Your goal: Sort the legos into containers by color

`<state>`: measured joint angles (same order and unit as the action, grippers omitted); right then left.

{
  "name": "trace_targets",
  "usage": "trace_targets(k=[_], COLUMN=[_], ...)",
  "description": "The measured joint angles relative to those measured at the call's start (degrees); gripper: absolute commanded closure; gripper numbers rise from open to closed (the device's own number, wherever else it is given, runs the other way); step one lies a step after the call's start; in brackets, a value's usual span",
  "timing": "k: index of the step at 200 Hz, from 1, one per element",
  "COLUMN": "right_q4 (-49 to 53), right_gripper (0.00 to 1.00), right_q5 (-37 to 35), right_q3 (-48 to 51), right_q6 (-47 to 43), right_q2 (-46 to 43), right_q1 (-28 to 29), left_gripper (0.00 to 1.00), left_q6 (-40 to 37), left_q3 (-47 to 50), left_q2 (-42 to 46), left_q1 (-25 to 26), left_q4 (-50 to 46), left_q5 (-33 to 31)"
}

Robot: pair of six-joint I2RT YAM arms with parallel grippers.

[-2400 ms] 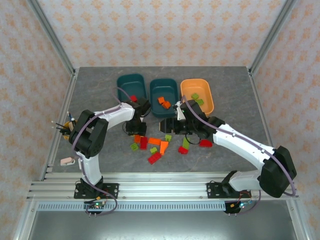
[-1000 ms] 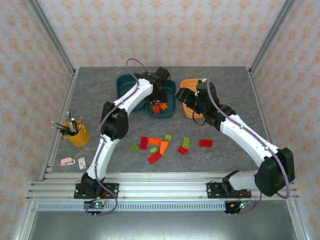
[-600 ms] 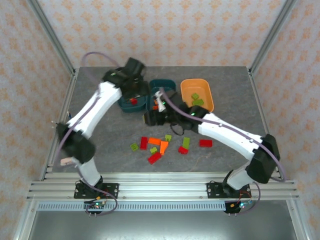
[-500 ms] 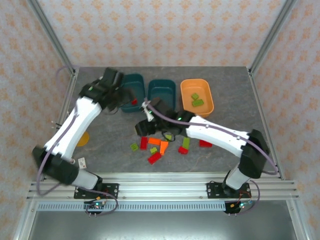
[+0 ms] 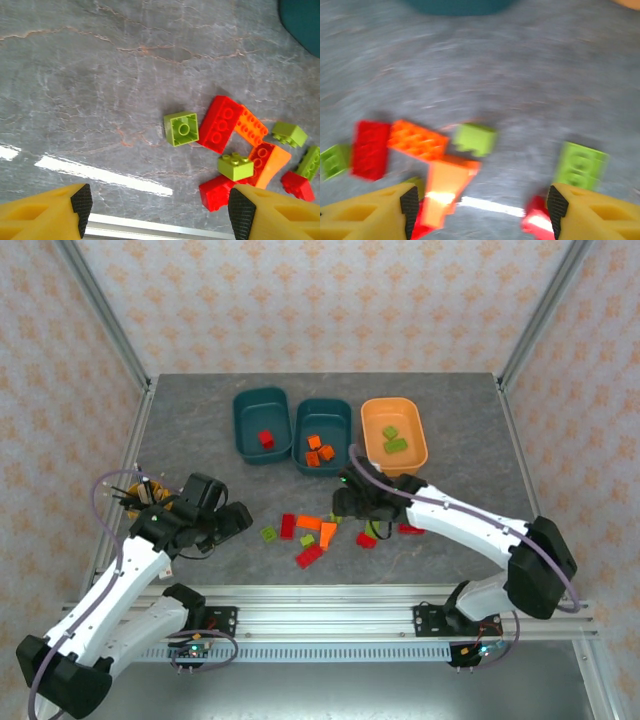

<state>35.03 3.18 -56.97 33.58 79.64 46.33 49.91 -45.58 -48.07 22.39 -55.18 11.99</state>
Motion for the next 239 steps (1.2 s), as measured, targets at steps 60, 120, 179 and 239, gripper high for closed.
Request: trace_targets(k=[60,120,179,239], right_q4=[0.8,-1.0,1.1,2.1], right_gripper=[0.27,0.41,0.62,0.69], right_q5=[3.5,5.6,4.3,1.5], right_q3=[4.9,5.2,4.6,2.5], right_q6=[8.3,10.3,10.7,9.9], right_q2=[6.3,12.7,14.4,13.8], right_q1=[-7.0,-7.4,-7.6,-7.8], left_gripper=[0.24,0.2,0.16,0.14], left_q6=[0.0,0.2,2.4,3.0], left_q3=[0.0,0.0,1.0,1.0], left_q2=[0.9,1.6,3.1,1.8], left_q1=[1.7,2.6,2.6,2.8], left_q4=[4.5,8.8,13.8,16.8], left_q5=[2.5,5.6,8.7,9.6])
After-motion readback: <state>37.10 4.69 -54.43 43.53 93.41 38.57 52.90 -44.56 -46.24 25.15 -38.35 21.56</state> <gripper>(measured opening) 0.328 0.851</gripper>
